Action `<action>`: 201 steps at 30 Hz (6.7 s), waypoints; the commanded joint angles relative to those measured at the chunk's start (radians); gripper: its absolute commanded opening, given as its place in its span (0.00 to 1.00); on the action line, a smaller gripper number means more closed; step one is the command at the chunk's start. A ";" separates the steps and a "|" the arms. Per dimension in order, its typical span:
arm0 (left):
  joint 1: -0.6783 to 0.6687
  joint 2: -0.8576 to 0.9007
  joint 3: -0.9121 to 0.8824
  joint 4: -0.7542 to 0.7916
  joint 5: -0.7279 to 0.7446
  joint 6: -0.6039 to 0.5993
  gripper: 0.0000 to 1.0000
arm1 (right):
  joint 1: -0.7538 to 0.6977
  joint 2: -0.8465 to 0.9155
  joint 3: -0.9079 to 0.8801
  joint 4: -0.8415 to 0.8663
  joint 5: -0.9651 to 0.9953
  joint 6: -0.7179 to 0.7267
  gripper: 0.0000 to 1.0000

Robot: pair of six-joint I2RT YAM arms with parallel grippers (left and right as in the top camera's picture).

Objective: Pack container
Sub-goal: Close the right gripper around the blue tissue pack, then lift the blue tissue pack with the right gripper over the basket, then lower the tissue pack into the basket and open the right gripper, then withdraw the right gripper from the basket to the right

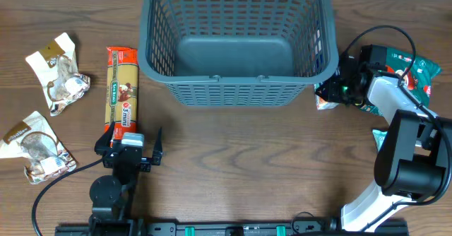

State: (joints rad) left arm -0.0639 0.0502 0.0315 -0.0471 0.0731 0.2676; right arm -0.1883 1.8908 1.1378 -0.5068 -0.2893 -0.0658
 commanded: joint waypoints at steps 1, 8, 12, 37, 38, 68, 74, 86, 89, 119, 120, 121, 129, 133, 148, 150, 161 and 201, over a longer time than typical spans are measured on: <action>-0.005 -0.007 -0.027 -0.015 0.013 0.012 0.99 | -0.003 0.010 -0.005 -0.005 0.001 -0.002 0.35; -0.005 -0.007 -0.027 -0.015 0.013 0.012 0.99 | -0.003 0.010 -0.005 -0.015 0.001 -0.002 0.01; -0.005 -0.007 -0.027 -0.015 0.013 0.012 0.99 | -0.003 0.009 -0.002 -0.019 0.002 -0.002 0.01; -0.005 -0.007 -0.027 -0.015 0.013 0.012 0.99 | -0.055 -0.197 0.296 -0.133 0.097 0.066 0.02; -0.005 -0.007 -0.027 -0.015 0.013 0.012 0.99 | -0.055 -0.217 0.304 -0.138 0.111 0.065 0.02; -0.005 -0.007 -0.027 -0.015 0.013 0.012 0.99 | 0.011 -0.722 0.321 -0.140 -0.192 -0.071 0.01; -0.005 -0.007 -0.027 -0.015 0.013 0.012 0.99 | 0.126 -0.694 0.321 -0.183 -0.220 -0.100 0.01; -0.005 -0.007 -0.027 -0.015 0.013 0.012 0.99 | 0.383 -0.610 0.339 -0.195 -0.216 -0.177 0.01; -0.005 -0.007 -0.027 -0.015 0.013 0.012 0.99 | 0.413 -0.579 0.360 -0.222 -0.216 -0.221 0.01; -0.005 -0.007 -0.027 -0.015 0.013 0.012 0.99 | 0.389 -0.107 0.923 -0.711 -0.117 -0.637 0.01; -0.005 -0.007 -0.027 -0.015 0.013 0.012 0.99 | 0.389 -0.080 0.938 -0.734 -0.115 -0.650 0.01; -0.005 -0.007 -0.027 -0.015 0.013 0.012 0.99 | 0.389 -0.050 0.953 -0.757 -0.112 -0.667 0.01; -0.005 -0.007 -0.027 -0.015 0.013 0.012 0.99 | 0.384 0.053 0.958 -0.769 -0.111 -0.783 0.01; -0.005 -0.007 -0.027 -0.015 0.013 0.012 0.99 | 0.384 0.069 0.957 -0.773 -0.111 -0.853 0.01; -0.005 -0.007 -0.027 -0.015 0.013 0.012 0.98 | 0.386 0.157 0.935 -0.885 -0.160 -1.015 0.01; -0.005 -0.007 -0.027 -0.015 0.013 0.012 0.99 | 0.386 0.177 0.931 -0.884 -0.159 -1.020 0.01; -0.005 -0.007 -0.027 -0.015 0.013 0.012 0.99 | 0.389 0.268 0.928 -0.885 -0.205 -1.020 0.01; -0.005 -0.007 -0.027 -0.015 0.013 0.012 0.99 | 0.394 0.116 1.356 -0.768 -0.117 -0.534 0.94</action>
State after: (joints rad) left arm -0.0639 0.0502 0.0315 -0.0471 0.0731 0.2676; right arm 0.2062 2.1101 2.3768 -1.2865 -0.4438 -0.7544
